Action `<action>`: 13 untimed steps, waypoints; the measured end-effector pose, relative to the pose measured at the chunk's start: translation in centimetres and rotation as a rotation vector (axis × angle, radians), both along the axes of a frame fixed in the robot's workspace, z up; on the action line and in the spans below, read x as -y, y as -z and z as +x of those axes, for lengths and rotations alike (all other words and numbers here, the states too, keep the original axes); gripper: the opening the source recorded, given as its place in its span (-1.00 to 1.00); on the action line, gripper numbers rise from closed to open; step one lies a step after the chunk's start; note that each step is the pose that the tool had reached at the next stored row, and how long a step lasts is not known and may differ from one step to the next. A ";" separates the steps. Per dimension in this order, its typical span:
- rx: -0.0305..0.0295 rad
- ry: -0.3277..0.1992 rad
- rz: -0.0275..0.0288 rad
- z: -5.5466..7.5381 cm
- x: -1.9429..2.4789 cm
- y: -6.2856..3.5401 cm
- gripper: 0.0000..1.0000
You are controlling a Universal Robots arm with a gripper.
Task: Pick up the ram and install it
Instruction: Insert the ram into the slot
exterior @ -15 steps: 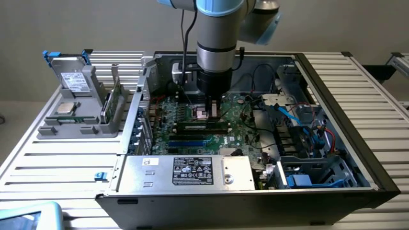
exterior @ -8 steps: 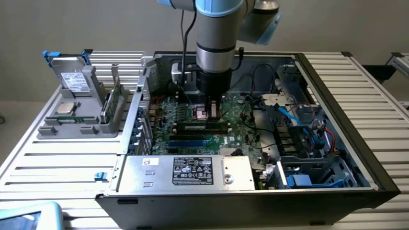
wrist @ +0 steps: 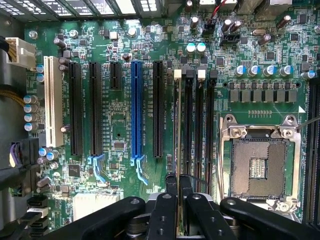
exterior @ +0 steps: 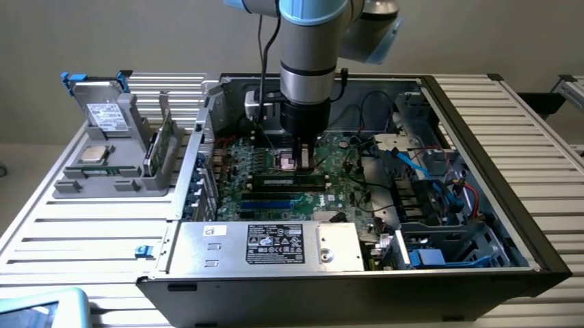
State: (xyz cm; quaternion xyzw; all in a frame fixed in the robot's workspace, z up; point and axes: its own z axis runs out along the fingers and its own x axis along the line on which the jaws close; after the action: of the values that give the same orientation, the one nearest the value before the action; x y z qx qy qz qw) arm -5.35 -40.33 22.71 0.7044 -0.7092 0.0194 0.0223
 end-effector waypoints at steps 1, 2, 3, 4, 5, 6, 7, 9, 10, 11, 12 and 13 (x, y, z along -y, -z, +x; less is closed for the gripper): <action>0.0001 0.000 0.0001 0.0 -0.01 0.04 -0.72; 0.0002 0.000 -0.0002 0.0 -0.01 0.05 -0.72; 0.0003 0.000 -0.0001 0.0 -0.01 0.08 -0.72; 0.0006 0.000 0.0001 0.0 -0.02 0.11 -0.72; 0.0006 0.000 -0.0002 0.0 -0.02 0.11 -0.72; 0.0007 0.000 -0.0002 0.0 -0.03 0.11 -0.72; 0.0011 0.000 -0.0001 -0.1 -0.05 0.12 -0.72; 0.0019 0.000 0.0001 -0.1 -0.08 0.15 -0.72; 0.0020 0.000 0.0000 -0.1 -0.09 0.18 -0.72; 0.0023 0.000 0.0000 -0.1 -0.09 0.22 -0.72; 0.0027 0.000 -0.0001 -0.1 -0.11 0.25 -0.72; 0.0030 0.000 -0.0001 -0.1 -0.12 0.28 -0.72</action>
State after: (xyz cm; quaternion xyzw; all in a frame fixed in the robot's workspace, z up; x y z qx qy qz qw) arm -5.44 -40.21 22.42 0.7043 -0.7092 0.0205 0.0213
